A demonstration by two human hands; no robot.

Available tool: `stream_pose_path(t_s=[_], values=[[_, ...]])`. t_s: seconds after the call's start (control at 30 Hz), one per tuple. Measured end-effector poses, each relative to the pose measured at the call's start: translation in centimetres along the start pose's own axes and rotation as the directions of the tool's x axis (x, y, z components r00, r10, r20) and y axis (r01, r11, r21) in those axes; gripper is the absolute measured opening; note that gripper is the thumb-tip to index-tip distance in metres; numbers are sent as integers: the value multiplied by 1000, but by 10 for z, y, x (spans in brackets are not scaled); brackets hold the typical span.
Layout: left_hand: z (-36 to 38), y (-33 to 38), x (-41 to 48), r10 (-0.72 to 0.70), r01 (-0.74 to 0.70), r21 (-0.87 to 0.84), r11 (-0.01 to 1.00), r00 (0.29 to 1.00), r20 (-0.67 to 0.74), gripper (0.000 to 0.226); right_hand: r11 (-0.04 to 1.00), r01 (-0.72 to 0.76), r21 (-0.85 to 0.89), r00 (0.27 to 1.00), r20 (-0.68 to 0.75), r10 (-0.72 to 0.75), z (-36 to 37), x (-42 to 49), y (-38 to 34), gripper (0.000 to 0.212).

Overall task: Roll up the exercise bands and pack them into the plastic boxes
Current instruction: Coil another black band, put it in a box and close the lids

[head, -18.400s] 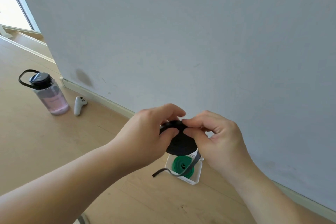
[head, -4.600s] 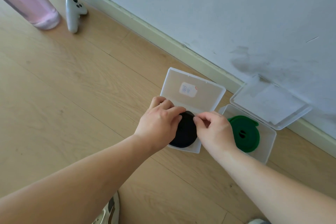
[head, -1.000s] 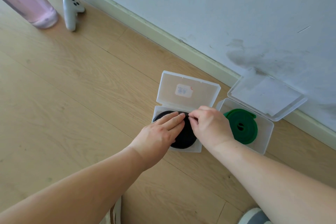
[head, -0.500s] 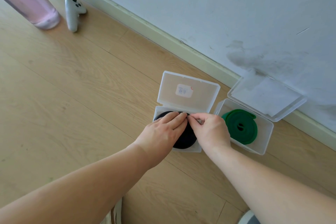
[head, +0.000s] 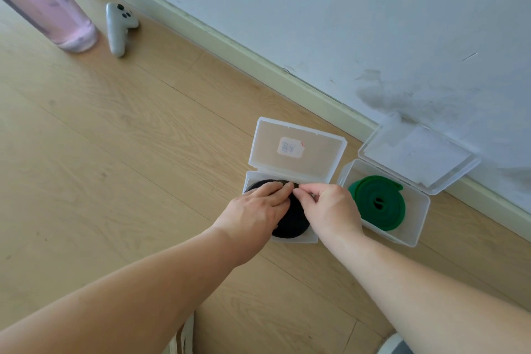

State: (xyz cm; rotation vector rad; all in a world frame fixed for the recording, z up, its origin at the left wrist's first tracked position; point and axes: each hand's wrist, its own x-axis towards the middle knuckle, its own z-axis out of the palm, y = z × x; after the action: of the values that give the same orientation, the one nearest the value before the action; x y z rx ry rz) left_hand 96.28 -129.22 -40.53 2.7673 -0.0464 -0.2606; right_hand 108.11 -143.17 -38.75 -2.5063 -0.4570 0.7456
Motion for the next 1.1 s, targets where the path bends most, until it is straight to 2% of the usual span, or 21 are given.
stream_pose_path(t_s=[0.13, 0.3, 0.43, 0.53, 0.63, 0.8, 0.87, 0.97, 1.1], values=[[8, -3, -5, 17, -19, -23, 1000, 998, -68, 57, 980, 145, -134, 988, -34, -150, -7, -5, 15, 19], [2, -3, -6, 52, -53, -6, 999, 991, -122, 57, 983, 90, -162, 995, -36, -97, -19, -3, 19, 14], [2, -3, -1, 35, -39, -33, 999, 992, -123, 45, 985, 10, -171, 999, -48, -19, -21, 3, 12, 12], [2, -2, -2, 34, -37, -31, 999, 995, -95, 53, 979, 15, -202, 998, -58, -27, -18, 4, 9, 12], [-2, -3, -2, 38, -37, 36, 999, 998, -44, 70, 960, 108, -260, 992, -38, -122, -16, 2, 9, 13], [-8, -1, 5, 91, -86, 131, 988, 995, -28, 71, 906, 263, -333, 961, 10, -275, -23, -2, 16, 13], [-7, -1, 6, 91, -88, 142, 986, 996, -19, 74, 892, 245, -380, 967, 32, -252, -24, -2, 17, 20], [-3, -1, 7, 85, -82, 137, 987, 996, -15, 77, 930, 148, -338, 989, 45, -141, -28, -7, 14, 24], [1, -2, 6, 81, -81, 121, 989, 997, 3, 76, 925, 72, -372, 984, 181, -4, -29, -15, 3, 31]])
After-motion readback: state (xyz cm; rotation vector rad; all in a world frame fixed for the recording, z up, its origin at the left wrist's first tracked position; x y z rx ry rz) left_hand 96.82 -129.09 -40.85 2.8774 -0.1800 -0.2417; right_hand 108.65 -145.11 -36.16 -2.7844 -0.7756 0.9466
